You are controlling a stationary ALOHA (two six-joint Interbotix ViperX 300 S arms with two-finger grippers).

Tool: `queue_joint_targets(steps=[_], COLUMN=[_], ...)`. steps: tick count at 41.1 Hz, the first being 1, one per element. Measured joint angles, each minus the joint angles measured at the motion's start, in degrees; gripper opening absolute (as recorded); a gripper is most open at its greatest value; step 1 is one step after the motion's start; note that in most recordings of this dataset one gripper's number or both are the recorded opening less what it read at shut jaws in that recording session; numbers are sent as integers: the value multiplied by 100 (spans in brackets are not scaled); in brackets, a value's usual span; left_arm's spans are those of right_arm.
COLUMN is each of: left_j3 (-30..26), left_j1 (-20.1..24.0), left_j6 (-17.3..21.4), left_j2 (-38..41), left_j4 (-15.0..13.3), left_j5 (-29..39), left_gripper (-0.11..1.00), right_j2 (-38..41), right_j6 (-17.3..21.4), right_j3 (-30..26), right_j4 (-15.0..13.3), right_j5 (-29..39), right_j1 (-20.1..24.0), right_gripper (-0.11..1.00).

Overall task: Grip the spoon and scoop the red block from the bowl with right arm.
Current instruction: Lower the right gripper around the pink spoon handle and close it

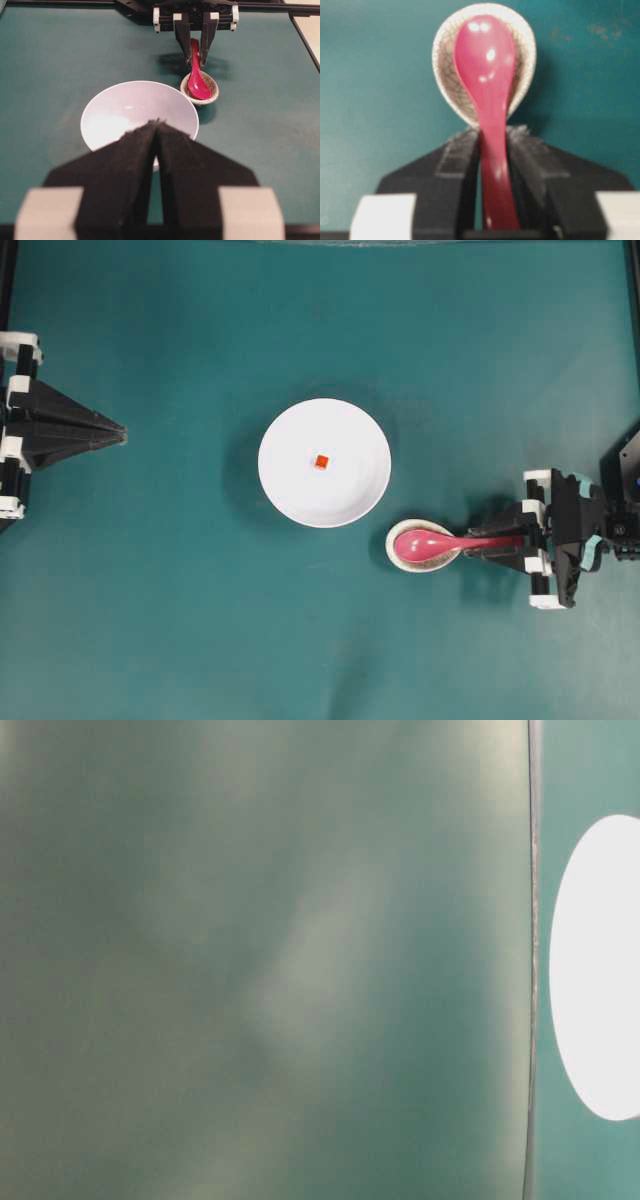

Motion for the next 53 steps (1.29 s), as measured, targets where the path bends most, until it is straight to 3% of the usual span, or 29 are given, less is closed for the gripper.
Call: queue_joint_targets(steps=[18, 34, 53], left_j3=[0, 0, 0], left_j1=[0, 9, 0], left_j6=[0, 0, 0], left_j2=[0, 0, 0], left_j4=[0, 9, 0], left_j5=[9, 9, 9], left_gripper=[1, 1, 1], right_j2=[0, -439, -589], right_j6=[-53, -62, -589], right_j3=[-9, 0, 18], right_j4=[9, 0, 9], right_j5=[-9, 483, 633], right_j1=[9, 9, 9], right_gripper=[20, 49, 49])
